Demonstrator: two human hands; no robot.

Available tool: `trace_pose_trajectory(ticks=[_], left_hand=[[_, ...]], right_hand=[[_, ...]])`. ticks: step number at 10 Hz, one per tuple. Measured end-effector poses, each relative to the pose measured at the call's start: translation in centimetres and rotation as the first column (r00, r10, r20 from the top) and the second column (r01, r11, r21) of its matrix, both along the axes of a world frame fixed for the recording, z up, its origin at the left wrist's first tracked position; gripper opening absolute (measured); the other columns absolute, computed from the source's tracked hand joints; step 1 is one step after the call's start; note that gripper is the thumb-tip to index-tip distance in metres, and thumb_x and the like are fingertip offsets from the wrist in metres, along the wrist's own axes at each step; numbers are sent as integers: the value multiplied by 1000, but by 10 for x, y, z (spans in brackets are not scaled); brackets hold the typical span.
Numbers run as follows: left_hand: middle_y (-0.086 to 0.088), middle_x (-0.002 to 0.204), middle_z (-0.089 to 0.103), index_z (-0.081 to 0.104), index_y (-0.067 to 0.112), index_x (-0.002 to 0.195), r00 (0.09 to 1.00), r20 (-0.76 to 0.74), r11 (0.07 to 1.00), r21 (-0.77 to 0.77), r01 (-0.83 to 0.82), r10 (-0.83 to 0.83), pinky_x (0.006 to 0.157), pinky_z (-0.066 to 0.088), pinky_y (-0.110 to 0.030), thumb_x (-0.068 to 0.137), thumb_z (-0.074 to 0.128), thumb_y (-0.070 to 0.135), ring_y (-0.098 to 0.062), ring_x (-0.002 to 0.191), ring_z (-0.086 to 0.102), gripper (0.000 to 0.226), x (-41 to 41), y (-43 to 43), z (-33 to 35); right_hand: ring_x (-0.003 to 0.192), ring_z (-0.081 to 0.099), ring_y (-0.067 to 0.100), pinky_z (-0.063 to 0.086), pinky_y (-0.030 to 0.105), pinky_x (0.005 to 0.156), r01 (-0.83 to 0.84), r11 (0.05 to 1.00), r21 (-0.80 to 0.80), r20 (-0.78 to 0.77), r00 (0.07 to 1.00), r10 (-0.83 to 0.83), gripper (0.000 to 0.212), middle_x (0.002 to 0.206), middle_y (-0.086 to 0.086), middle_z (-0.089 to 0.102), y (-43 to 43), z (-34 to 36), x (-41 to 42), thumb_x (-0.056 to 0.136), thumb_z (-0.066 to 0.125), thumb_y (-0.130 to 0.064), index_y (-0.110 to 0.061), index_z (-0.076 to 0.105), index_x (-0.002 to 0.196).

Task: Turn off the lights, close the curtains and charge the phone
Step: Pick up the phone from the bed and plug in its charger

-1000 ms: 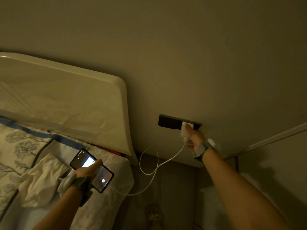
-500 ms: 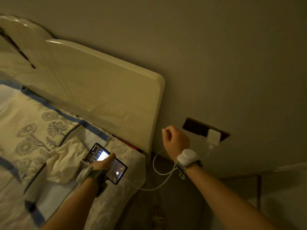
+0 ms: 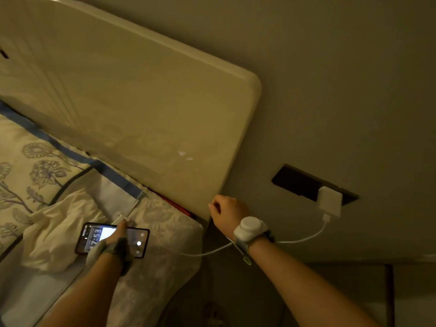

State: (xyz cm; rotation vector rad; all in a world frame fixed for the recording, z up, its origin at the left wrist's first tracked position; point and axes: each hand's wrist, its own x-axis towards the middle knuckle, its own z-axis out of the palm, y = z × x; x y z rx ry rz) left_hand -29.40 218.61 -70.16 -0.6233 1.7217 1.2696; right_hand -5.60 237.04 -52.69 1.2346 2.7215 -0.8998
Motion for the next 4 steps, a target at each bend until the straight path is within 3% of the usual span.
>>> trace_pose_trajectory(ticks=[1,2,3,4], left_hand=[[5,132,49,41,28,134,991,63,986,112,-123,116,104,36,-34,83,41,67,-20,125,47,64,40,28,54],[7,109,56,52,25,111,989,-8,986,84,-143,144,87,41,-28,85,36,67,-17,104,54,52,55,38,65],[0,56,50,45,16,73,972,-50,963,155,-219,229,28,36,-12,99,23,43,-4,39,53,44,56,30,62],[-1,70,38,50,14,80,971,-98,975,54,-214,218,20,30,-10,97,21,44,-10,43,56,45,47,1,25]], right_hand=[[61,43,22,23,22,44,10,1000,-23,8,1000,-9,24,72,2,49,3,-11,-6,96,43,-29,-16,44,76],[64,45,23,26,25,47,-1,999,-36,16,1000,2,24,74,6,51,3,-9,-11,96,44,-28,-16,44,76],[67,48,26,34,31,58,-17,1000,-21,35,999,17,22,88,16,66,4,-5,-17,95,45,-27,-13,50,79],[78,61,36,45,36,62,-18,1000,-24,34,999,19,24,92,17,67,6,-7,-22,95,45,-28,-10,56,86]])
